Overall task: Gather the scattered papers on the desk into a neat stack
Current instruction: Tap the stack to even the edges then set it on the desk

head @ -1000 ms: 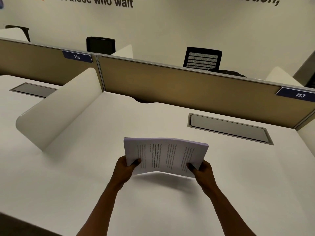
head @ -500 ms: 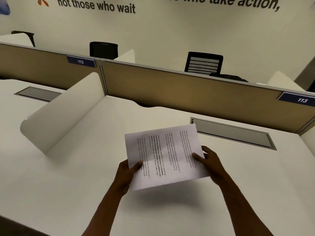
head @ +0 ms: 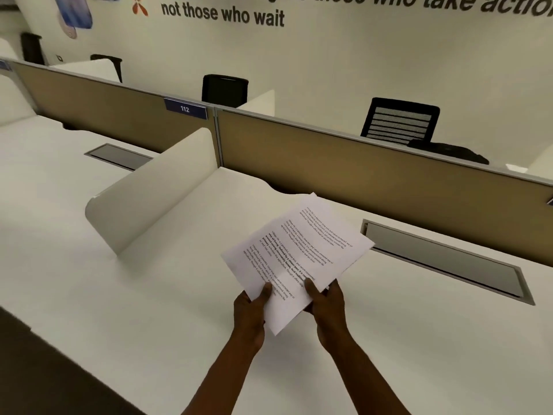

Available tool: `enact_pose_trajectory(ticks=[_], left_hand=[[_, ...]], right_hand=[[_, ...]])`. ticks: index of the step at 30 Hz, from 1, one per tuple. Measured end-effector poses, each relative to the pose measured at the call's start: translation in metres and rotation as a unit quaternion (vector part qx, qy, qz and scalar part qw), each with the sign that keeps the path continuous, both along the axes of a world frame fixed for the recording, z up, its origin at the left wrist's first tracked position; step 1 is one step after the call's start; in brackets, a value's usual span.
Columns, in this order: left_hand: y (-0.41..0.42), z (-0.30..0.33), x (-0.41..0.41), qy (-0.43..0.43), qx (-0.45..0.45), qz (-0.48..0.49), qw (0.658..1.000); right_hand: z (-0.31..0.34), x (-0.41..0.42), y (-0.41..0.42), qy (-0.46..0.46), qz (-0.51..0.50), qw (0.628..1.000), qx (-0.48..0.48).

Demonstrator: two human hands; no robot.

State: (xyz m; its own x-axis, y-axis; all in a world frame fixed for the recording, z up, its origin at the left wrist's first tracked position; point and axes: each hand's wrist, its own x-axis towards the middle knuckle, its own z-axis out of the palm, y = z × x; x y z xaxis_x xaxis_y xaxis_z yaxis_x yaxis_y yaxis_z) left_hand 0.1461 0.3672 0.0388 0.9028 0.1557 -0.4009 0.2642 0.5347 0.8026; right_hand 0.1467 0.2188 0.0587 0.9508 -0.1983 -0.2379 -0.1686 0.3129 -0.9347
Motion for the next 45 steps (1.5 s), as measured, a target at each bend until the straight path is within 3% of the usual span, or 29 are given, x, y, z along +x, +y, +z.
enact_pose_trajectory(ticks=[3,6,7,9,11,12,14,16,18,22,32,37,41,45], left_hand=[[0.006,0.006,-0.011,0.007,0.056,0.016,0.998],[0.039,0.02,-0.008,0.025,0.194,0.075,0.978],[0.055,0.027,-0.004,0.046,0.271,0.1,0.956],[0.09,0.043,0.011,0.053,0.456,0.112,0.882],[0.12,0.06,0.037,0.002,0.602,0.052,0.797],[0.132,0.068,0.055,-0.016,0.637,0.004,0.771],[0.149,0.081,0.094,-0.013,0.643,-0.083,0.761],[0.164,0.091,0.137,0.017,0.595,-0.118,0.795],[0.18,0.096,0.181,0.028,0.546,-0.098,0.832],[0.217,0.091,0.266,0.019,0.536,-0.073,0.841],[0.272,0.002,0.457,0.039,0.592,-0.193,0.782],[0.27,-0.052,0.487,0.036,0.64,-0.223,0.734],[0.259,-0.066,0.49,0.037,0.668,-0.194,0.717],[0.258,-0.07,0.493,0.039,0.67,-0.188,0.717]], right_hand=[[-0.009,0.012,0.003,0.014,0.008,1.0,-0.026],[-0.014,0.025,0.003,0.017,0.056,0.998,-0.028],[-0.013,0.03,0.004,0.016,0.065,0.997,-0.034],[-0.009,0.045,0.008,0.005,0.091,0.995,-0.047],[0.0,0.062,0.015,-0.012,0.123,0.991,-0.059],[0.005,0.073,0.021,-0.022,0.14,0.988,-0.065],[0.015,0.095,0.036,-0.033,0.174,0.982,-0.071],[0.022,0.123,0.056,-0.037,0.202,0.976,-0.074],[0.027,0.156,0.078,-0.032,0.213,0.974,-0.07],[0.026,0.235,0.128,-0.008,0.191,0.98,-0.057],[-0.042,0.41,0.23,0.101,0.112,0.988,-0.034],[-0.083,0.437,0.242,0.12,0.098,0.979,-0.135],[-0.091,0.445,0.246,0.167,-0.008,0.95,-0.264],[-0.091,0.452,0.26,0.167,-0.046,0.941,-0.292]])
